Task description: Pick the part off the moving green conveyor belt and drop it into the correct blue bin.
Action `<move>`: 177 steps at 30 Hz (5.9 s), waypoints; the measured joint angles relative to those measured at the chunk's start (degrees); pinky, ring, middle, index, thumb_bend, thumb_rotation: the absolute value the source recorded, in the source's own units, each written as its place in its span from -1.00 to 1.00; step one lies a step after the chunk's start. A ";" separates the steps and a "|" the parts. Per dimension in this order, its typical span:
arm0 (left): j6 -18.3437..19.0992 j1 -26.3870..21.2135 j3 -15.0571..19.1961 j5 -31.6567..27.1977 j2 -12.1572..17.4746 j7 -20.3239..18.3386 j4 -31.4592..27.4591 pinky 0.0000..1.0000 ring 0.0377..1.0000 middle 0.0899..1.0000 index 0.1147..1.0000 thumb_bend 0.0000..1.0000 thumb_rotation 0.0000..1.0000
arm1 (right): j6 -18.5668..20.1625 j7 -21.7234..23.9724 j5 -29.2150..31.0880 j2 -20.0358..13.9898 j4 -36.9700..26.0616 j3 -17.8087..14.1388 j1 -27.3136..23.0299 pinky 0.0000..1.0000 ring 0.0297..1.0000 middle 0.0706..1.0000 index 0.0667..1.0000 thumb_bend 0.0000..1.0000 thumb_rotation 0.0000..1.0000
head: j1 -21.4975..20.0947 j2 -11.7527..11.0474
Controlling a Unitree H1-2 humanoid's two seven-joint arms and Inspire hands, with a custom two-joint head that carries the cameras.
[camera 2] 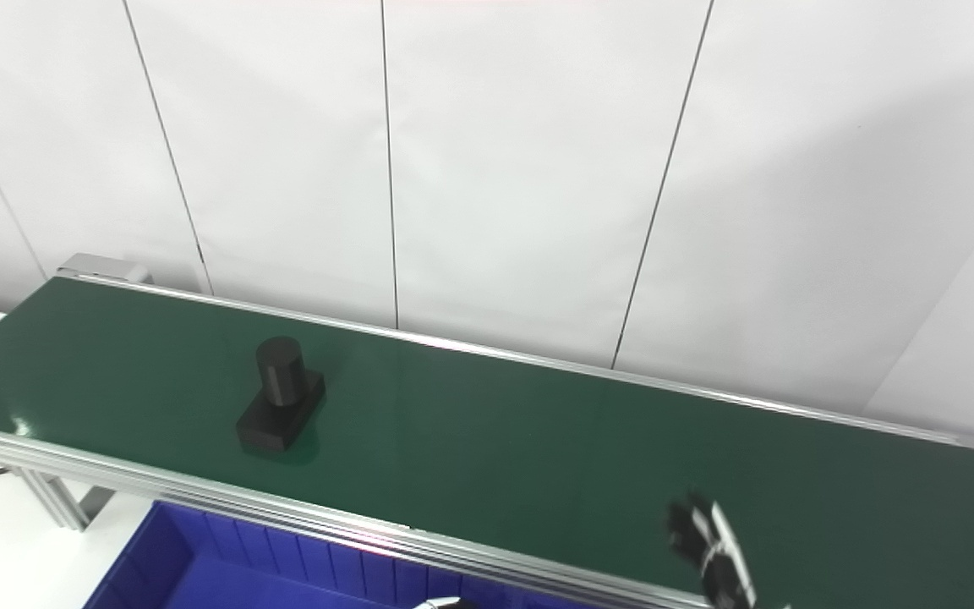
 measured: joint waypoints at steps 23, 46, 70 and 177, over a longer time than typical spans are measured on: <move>0.00 -2.84 -4.02 -0.14 -0.74 5.83 2.03 0.31 0.43 0.49 0.42 0.75 0.01 | 22.25 17.63 -7.49 -0.64 -1.37 -0.68 -19.37 0.70 0.83 0.87 0.94 0.77 0.03 | -3.60 0.44; 0.00 -5.06 -4.74 -0.36 -0.99 3.31 5.48 0.39 0.51 0.54 0.46 0.74 0.03 | 25.64 17.91 -18.41 4.09 22.83 6.06 -36.08 0.48 0.72 0.85 0.93 0.88 0.16 | -6.94 -1.32; -0.01 -5.98 -6.13 -0.03 -2.52 4.34 6.32 0.34 0.46 0.49 0.45 0.73 0.10 | 28.02 15.36 -24.46 8.81 42.31 11.84 -47.28 0.66 0.79 0.89 0.97 1.00 0.27 | -6.15 -1.67; -0.06 -3.01 -3.92 -4.01 4.00 2.89 -3.75 0.33 0.44 0.51 0.52 0.53 -0.07 | 16.79 -8.39 -18.89 10.96 14.82 0.63 -22.05 -0.22 -0.24 -0.06 0.06 0.00 -1.00 | -20.74 7.29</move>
